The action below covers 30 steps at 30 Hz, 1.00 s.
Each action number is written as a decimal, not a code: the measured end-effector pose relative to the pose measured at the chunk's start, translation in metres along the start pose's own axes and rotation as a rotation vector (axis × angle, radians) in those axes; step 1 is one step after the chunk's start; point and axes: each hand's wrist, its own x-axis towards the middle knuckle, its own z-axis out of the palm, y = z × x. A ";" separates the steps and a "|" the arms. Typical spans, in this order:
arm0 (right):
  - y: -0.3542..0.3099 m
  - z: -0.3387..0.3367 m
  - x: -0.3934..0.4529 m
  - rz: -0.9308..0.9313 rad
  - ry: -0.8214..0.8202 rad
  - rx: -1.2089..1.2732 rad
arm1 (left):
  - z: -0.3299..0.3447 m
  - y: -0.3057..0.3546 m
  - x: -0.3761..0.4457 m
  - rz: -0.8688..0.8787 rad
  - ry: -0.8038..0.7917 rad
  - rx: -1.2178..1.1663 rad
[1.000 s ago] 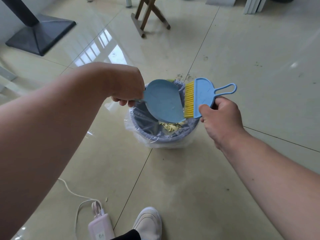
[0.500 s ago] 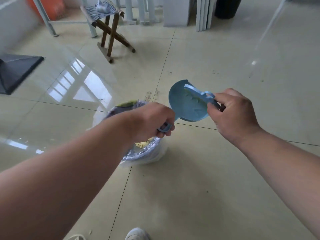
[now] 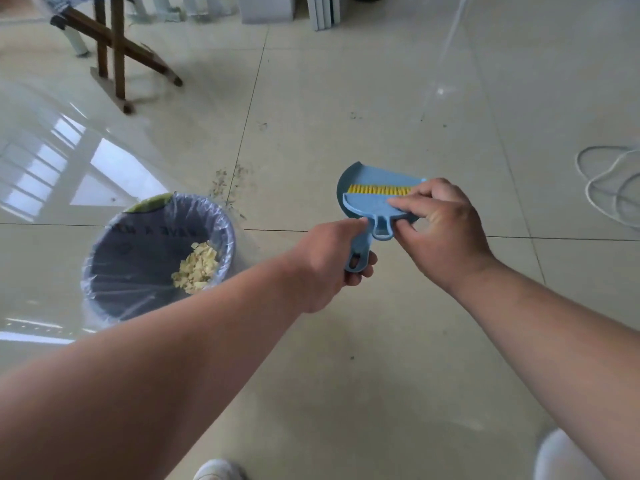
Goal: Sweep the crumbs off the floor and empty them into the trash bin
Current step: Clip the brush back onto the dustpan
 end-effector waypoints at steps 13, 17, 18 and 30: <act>0.047 -0.001 -0.035 0.086 -0.018 -0.172 | 0.050 -0.032 0.027 -0.010 -0.076 0.078; 0.056 -0.001 -0.042 0.116 -0.034 -0.152 | 0.055 -0.040 0.033 0.003 -0.060 0.147; 0.059 -0.001 -0.044 0.121 -0.038 -0.146 | 0.056 -0.043 0.035 0.004 -0.065 0.162; 0.073 0.016 -0.063 0.169 -0.112 -0.104 | 0.051 -0.073 0.051 -0.021 -0.102 0.203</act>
